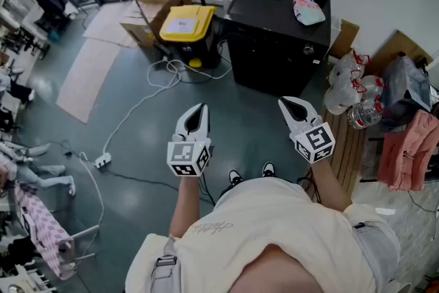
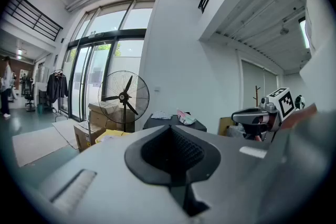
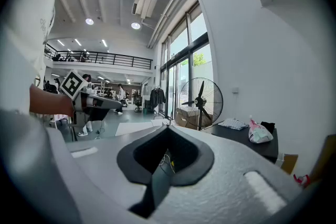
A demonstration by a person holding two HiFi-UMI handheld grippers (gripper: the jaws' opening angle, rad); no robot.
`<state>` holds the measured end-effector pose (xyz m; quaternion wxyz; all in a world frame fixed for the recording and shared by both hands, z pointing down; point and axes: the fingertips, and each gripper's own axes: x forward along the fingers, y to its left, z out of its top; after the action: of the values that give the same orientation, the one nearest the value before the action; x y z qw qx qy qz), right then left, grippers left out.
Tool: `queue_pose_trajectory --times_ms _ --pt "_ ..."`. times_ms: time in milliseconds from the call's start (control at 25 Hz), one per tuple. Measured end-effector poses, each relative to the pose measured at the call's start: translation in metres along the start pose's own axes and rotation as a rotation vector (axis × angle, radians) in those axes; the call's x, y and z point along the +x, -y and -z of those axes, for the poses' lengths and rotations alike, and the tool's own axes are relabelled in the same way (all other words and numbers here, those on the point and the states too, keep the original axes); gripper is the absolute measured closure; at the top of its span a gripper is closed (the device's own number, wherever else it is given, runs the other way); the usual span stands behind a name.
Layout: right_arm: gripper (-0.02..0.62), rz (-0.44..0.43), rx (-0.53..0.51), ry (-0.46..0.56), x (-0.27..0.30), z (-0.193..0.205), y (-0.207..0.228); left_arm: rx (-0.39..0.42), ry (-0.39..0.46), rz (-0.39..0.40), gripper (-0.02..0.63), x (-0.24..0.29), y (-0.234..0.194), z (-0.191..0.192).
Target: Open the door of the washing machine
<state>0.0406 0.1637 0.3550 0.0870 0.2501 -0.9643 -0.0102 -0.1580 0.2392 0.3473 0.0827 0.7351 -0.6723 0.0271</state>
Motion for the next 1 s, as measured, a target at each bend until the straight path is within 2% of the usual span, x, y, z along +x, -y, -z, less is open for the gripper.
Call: queue_pose_trajectory --times_ms 200,640,800,840,880,920,1000 --pt "0.594 -0.002 0.011 0.034 0.005 -0.004 -0.004 -0.018 0.001 -0.002 0.591 -0.006 -0.01 0.006" --pt "0.594 0.021 0.017 0.038 0.006 0.002 -0.018 -0.048 -0.015 -0.01 0.591 -0.008 -0.016 0.019" --pt "0.594 0.032 0.073 0.027 0.006 0.009 -0.015 -0.058 -0.036 0.004 0.591 -0.006 -0.013 0.026" --pt "0.554 0.024 0.092 0.029 0.008 0.01 -0.016 -0.057 -0.038 0.007 0.591 -0.007 -0.013 0.026" --pt "0.406 0.014 0.106 0.032 0.01 0.009 -0.017 -0.055 -0.039 0.009 0.591 -0.007 -0.014 0.025" --pt "0.376 0.009 0.111 0.036 0.013 0.008 -0.019 -0.052 -0.039 0.011 0.591 -0.007 -0.015 0.025" --pt "0.43 0.023 0.09 0.041 0.017 0.006 -0.021 -0.047 -0.04 0.011 0.591 -0.009 -0.02 0.024"
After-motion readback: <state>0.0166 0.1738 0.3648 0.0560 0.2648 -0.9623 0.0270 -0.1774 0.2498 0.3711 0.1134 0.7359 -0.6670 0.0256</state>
